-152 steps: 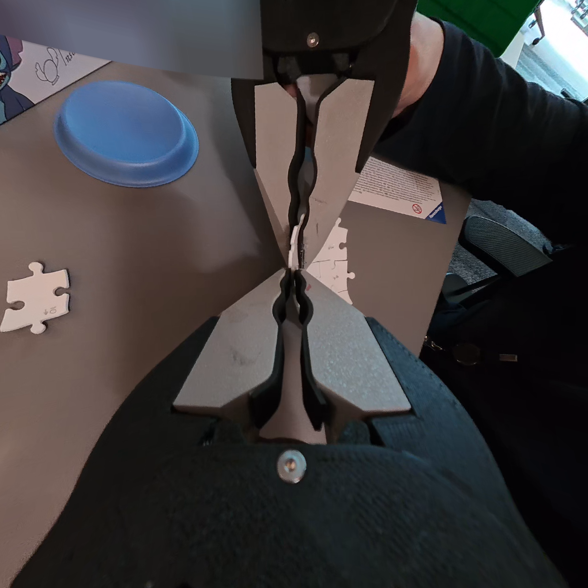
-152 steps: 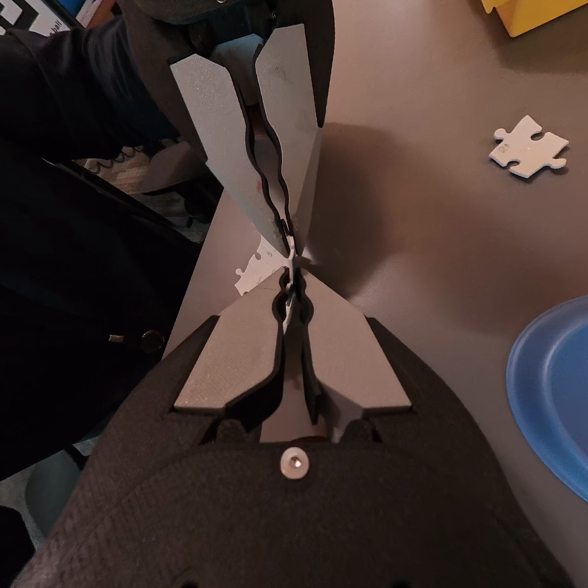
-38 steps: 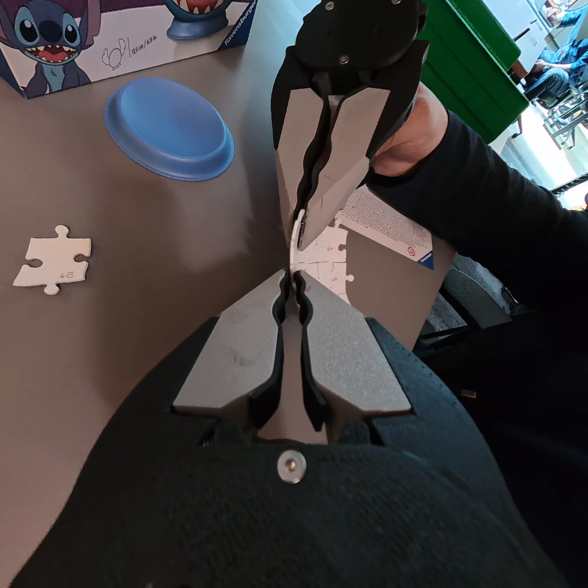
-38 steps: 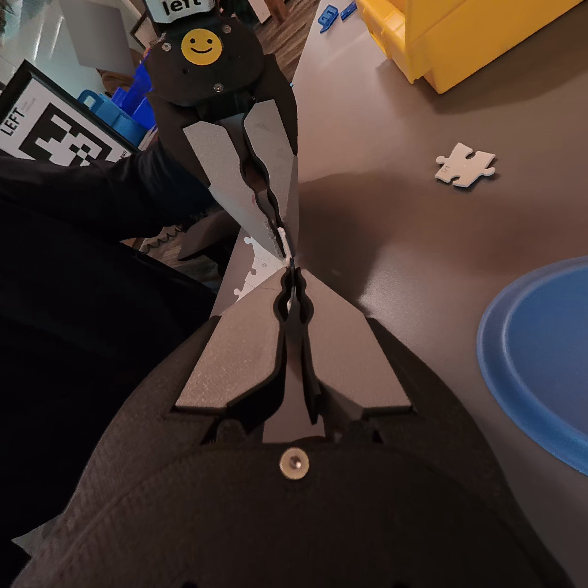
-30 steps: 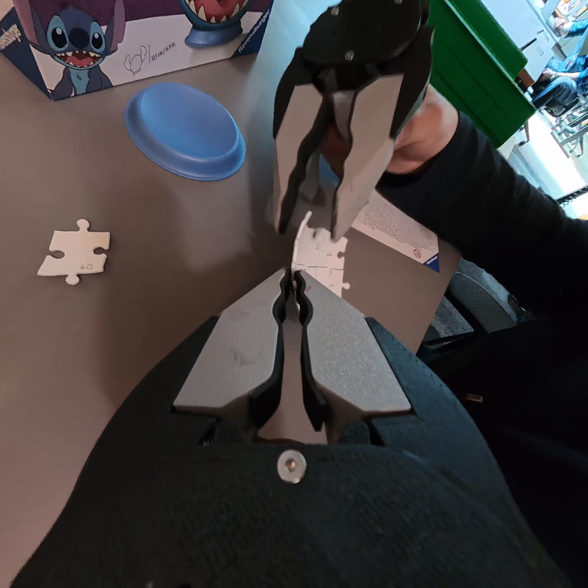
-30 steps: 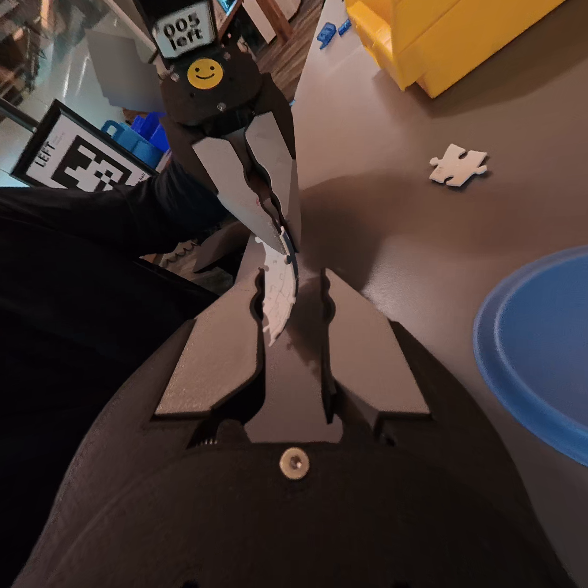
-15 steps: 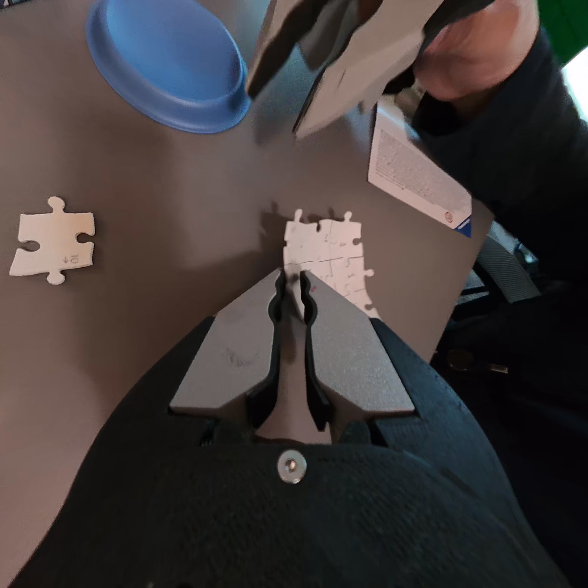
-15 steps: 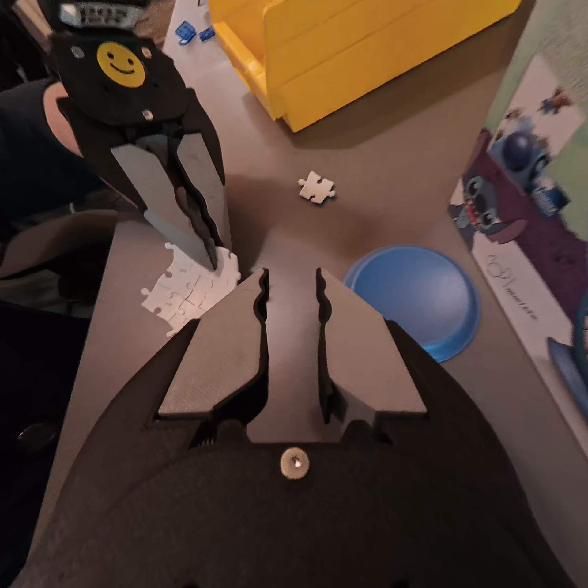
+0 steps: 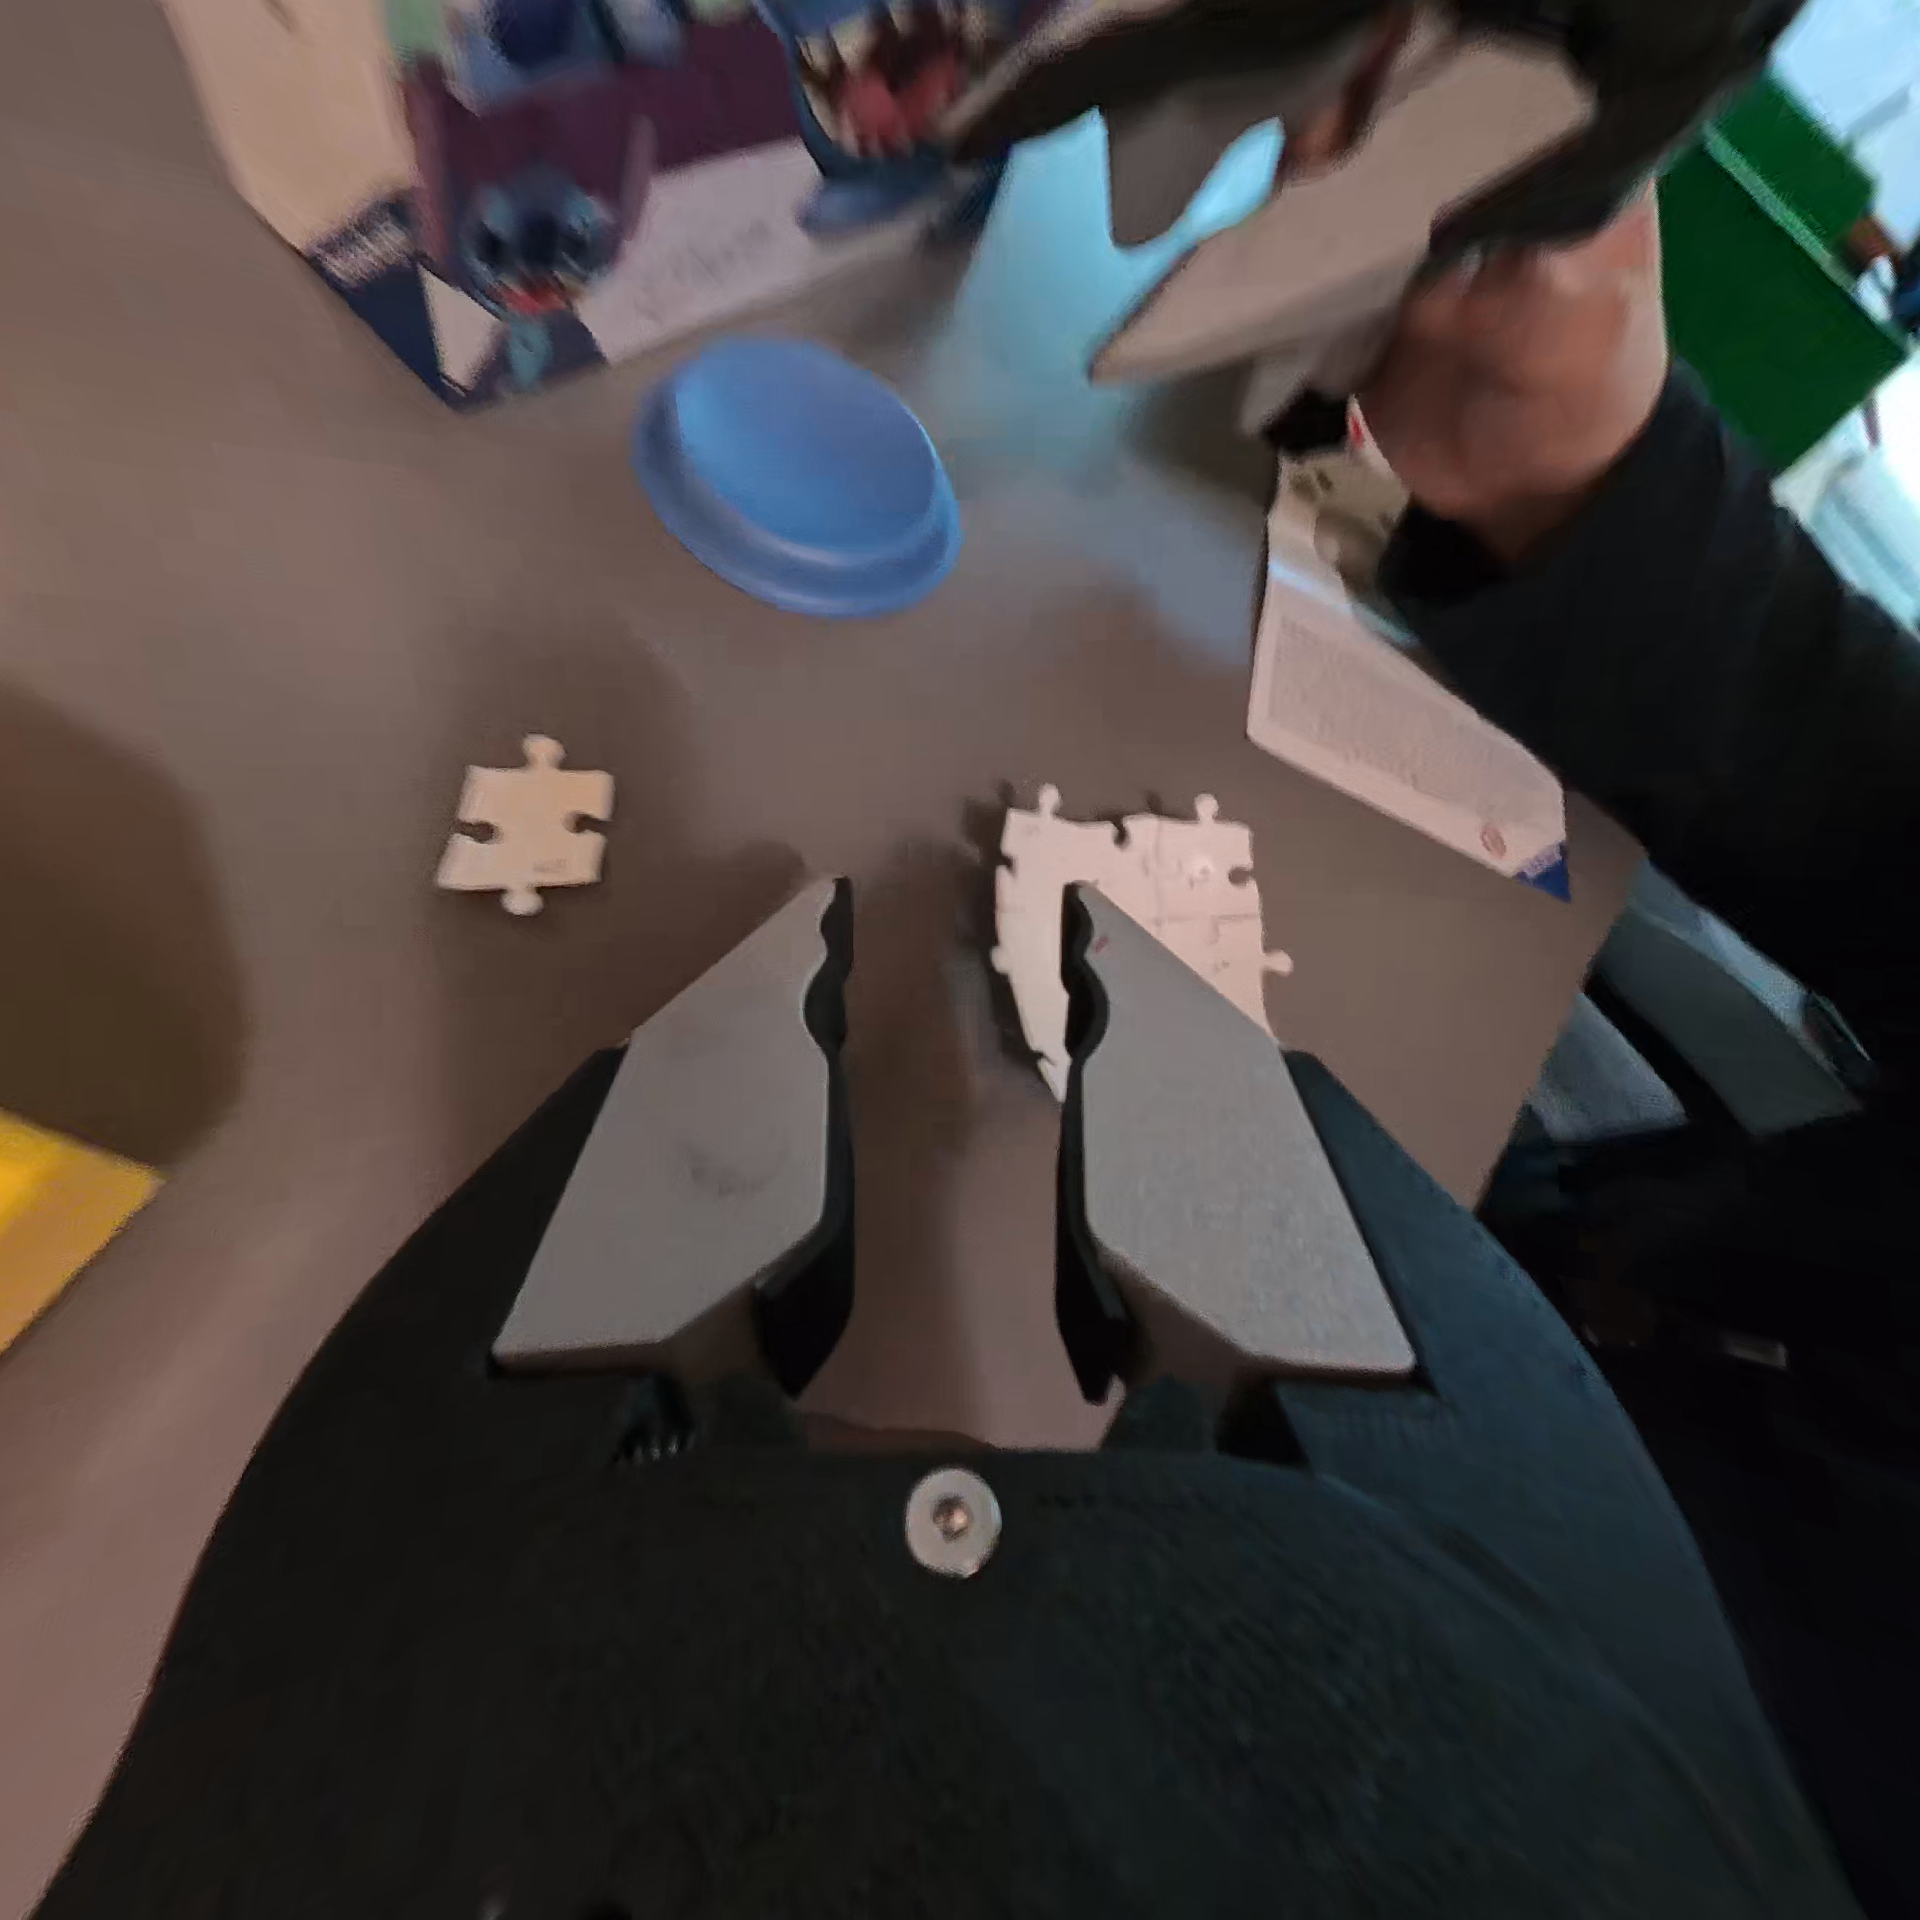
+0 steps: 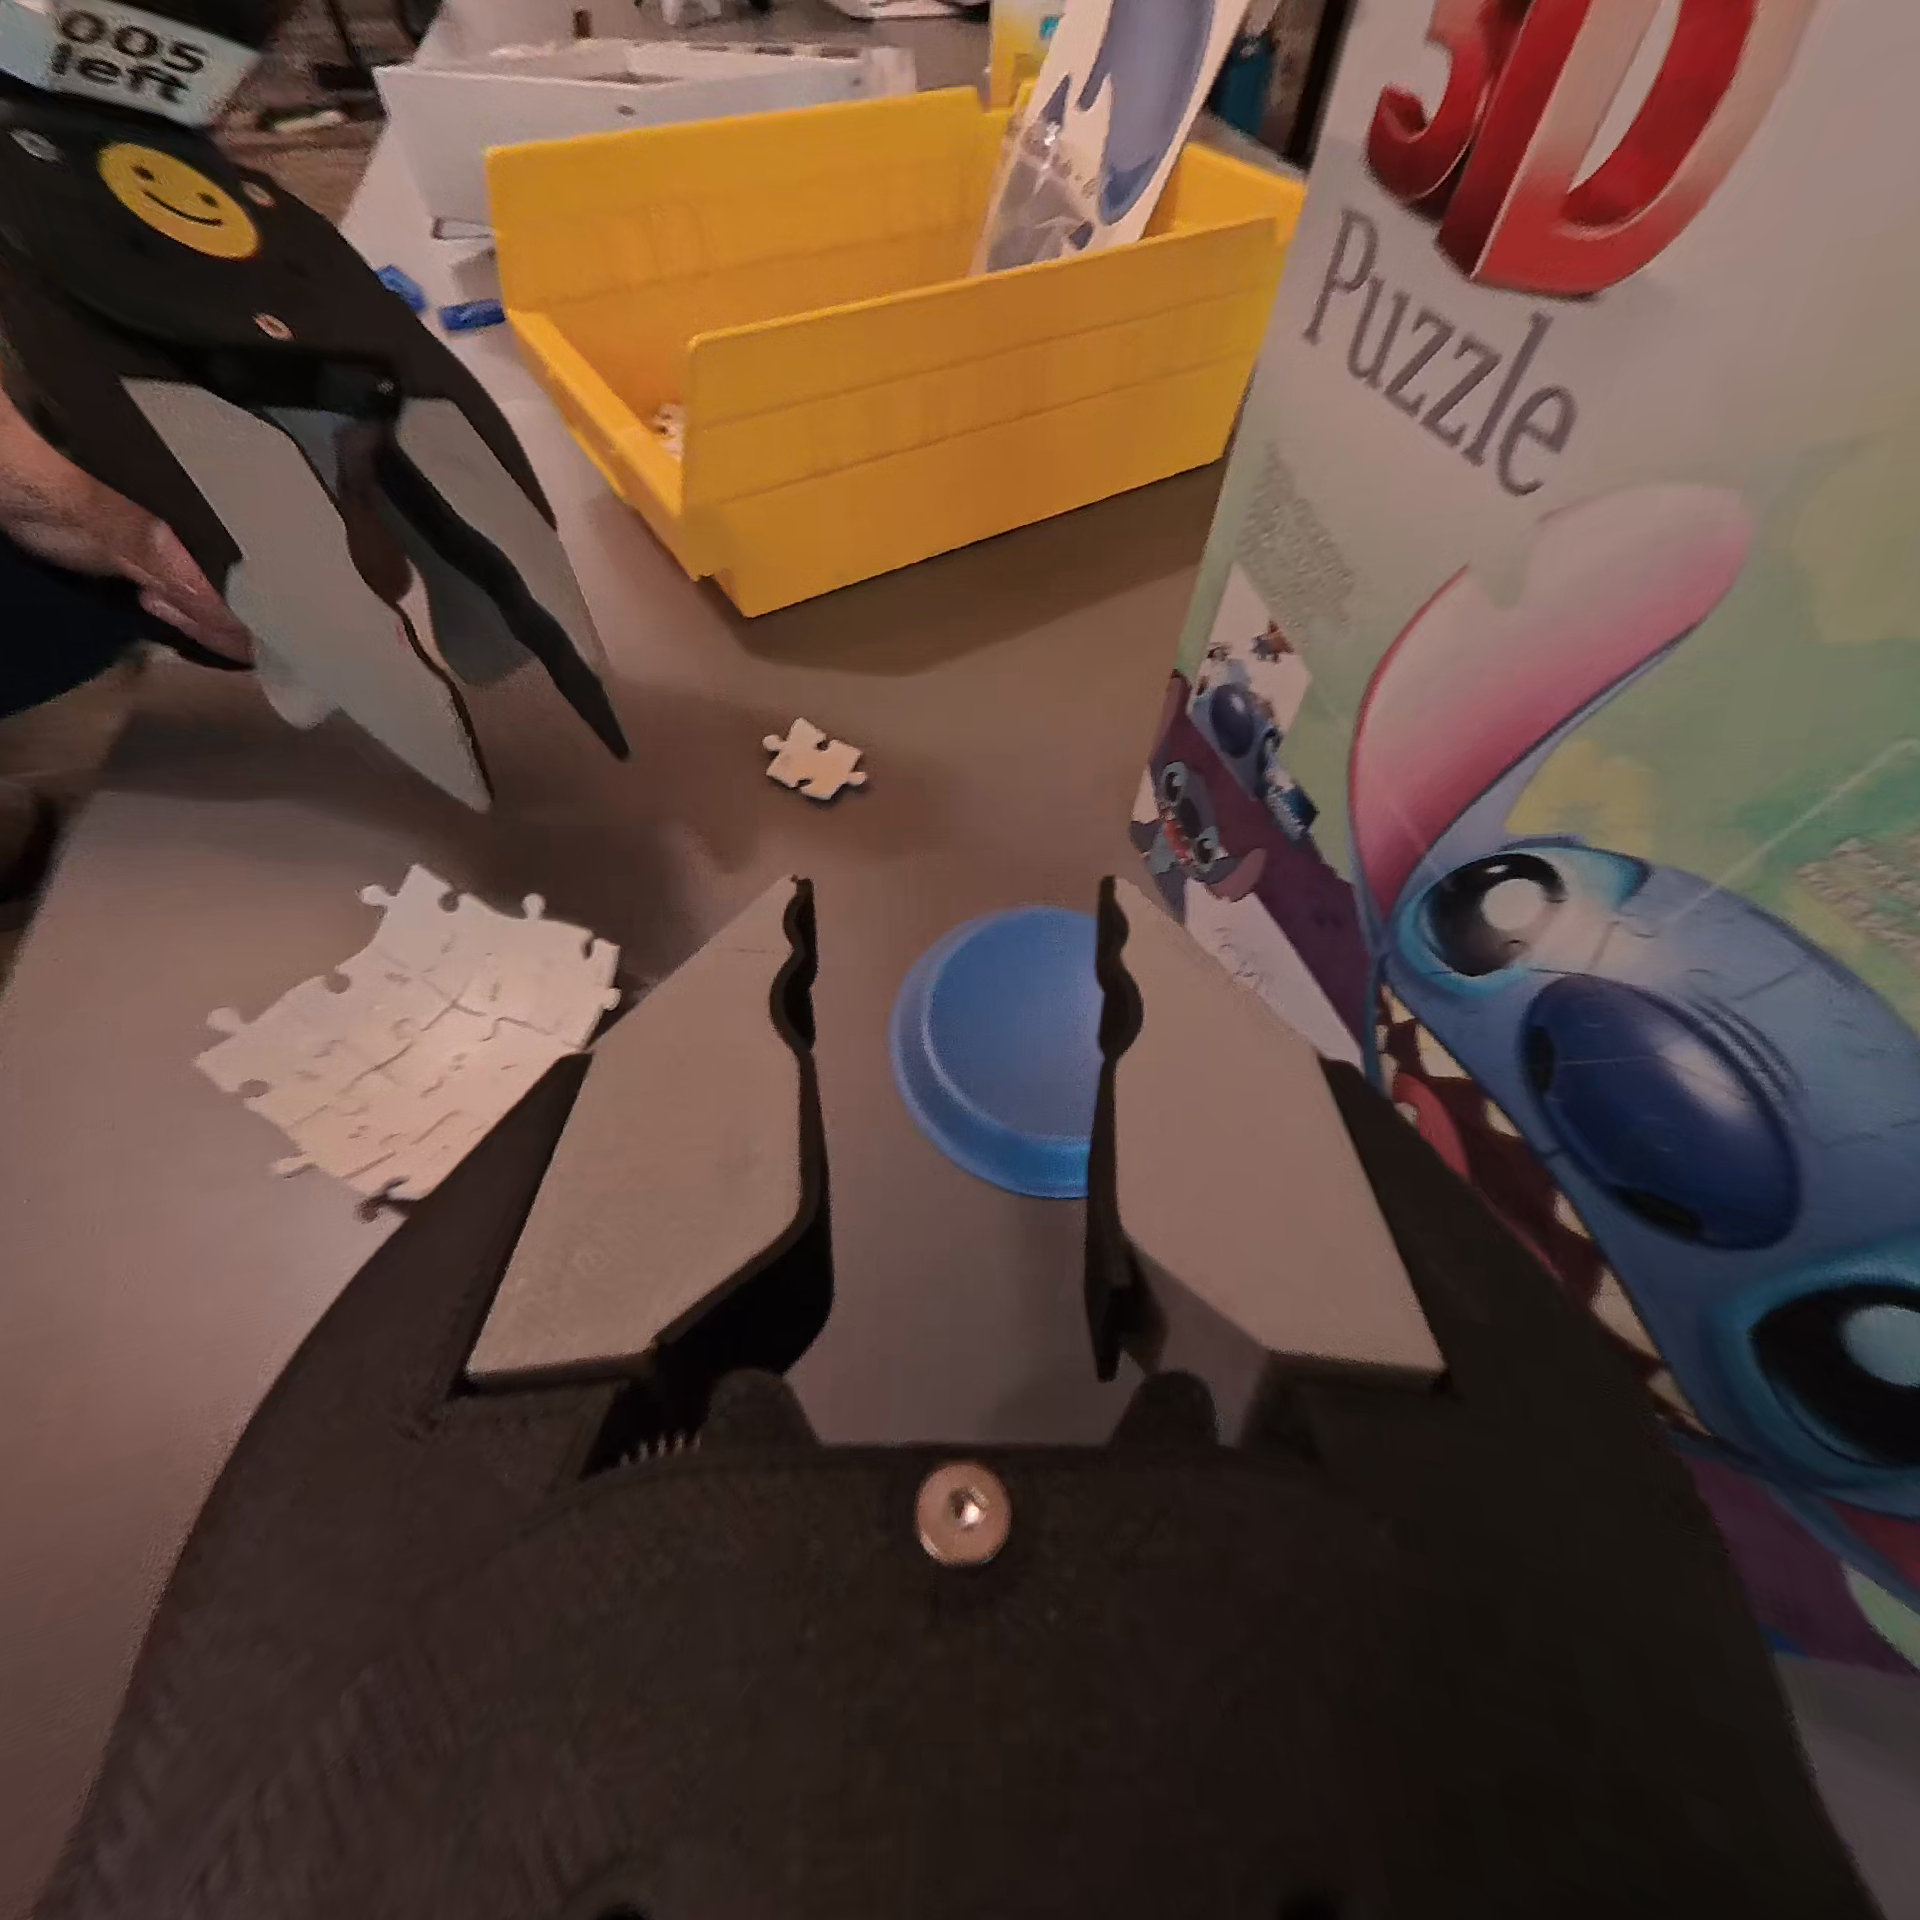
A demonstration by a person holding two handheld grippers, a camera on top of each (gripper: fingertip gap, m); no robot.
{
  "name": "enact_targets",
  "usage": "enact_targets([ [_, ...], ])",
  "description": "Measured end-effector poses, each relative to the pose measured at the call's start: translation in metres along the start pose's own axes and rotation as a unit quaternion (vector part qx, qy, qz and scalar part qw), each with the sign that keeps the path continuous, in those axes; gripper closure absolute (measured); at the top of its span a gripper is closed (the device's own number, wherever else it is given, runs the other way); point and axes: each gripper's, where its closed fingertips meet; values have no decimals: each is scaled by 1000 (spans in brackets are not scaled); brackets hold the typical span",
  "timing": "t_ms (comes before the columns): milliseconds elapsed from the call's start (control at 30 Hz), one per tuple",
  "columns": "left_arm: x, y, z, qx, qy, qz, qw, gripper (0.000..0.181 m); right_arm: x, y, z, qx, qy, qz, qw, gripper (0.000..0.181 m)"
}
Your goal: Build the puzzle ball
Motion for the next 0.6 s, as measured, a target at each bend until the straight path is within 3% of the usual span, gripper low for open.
enact_targets([
  [133, 16, -40, 15, -13, 71, 155, 985, 140, 4, 7, 1, -5, 27, -40, 999, 109],
  [267, 13, -41, 31, -60, 106, 228, 966, 137, 4, 11, -4, -49, 19, -41, 998, 100],
  [400, 7, -41, 58, -52, 120, 218, 967, 127, 5, 16, -9, -68, 12, -48, 996, 100],
  [467, 19, -42, 83, -46, 125, 218, 967, 124, 4, 19, -12, -69, 1, -58, 996, 101],
  [600, 25, -31, 118, -72, 72, 183, 978, 120, 2, 23, -18, -82, -12, -68, 994, 104],
])
Point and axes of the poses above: each gripper's, where its closed fingertips meet, x back along the fingers, z out of its top, y = z × x across the jaws, and after that the axes turned 12 degrees about -y, right-handed
